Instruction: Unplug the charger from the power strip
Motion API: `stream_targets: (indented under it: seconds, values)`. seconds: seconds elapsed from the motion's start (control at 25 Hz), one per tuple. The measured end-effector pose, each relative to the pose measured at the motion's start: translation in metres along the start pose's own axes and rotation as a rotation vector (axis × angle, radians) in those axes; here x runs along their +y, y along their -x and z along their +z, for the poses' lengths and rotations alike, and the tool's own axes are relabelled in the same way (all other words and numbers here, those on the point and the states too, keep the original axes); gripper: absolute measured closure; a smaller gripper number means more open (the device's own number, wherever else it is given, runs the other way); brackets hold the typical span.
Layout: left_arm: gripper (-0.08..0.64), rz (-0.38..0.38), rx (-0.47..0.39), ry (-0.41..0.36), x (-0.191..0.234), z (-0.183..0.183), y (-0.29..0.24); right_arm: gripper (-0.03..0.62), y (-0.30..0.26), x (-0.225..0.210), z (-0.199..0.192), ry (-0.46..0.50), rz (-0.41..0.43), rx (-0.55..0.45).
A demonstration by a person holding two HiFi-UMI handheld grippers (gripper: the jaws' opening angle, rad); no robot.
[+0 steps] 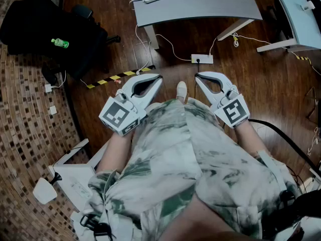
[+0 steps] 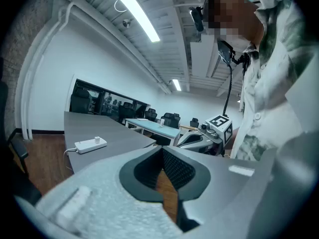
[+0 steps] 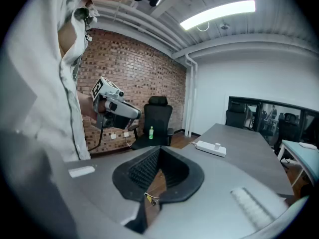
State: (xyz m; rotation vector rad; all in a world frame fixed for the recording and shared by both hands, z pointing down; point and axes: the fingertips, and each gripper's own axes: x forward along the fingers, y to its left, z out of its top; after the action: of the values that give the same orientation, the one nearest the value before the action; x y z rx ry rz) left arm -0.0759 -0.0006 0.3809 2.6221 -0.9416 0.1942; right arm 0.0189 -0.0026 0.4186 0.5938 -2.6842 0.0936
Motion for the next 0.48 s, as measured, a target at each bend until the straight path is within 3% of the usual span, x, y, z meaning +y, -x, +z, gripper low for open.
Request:
stream_targets:
  seconds: [0.16, 0.36, 0.48]
  values:
    - [0.558, 0.018, -0.033, 0.035, 0.042, 0.007, -0.035, 0.586, -0.025, -0.057, -0.012, 0.015, 0.008, 0.04]
    - [0.558, 0.02, -0.028, 0.026, 0.103, 0.019, -0.052, 0.586, -0.069, -0.098, -0.015, -0.024, -0.005, 0.094]
    - [0.558, -0.02, -0.039, 0.025, 0.137, 0.023, -0.061, 0.586, -0.098, -0.122, -0.009, 0.004, -0.043, 0.119]
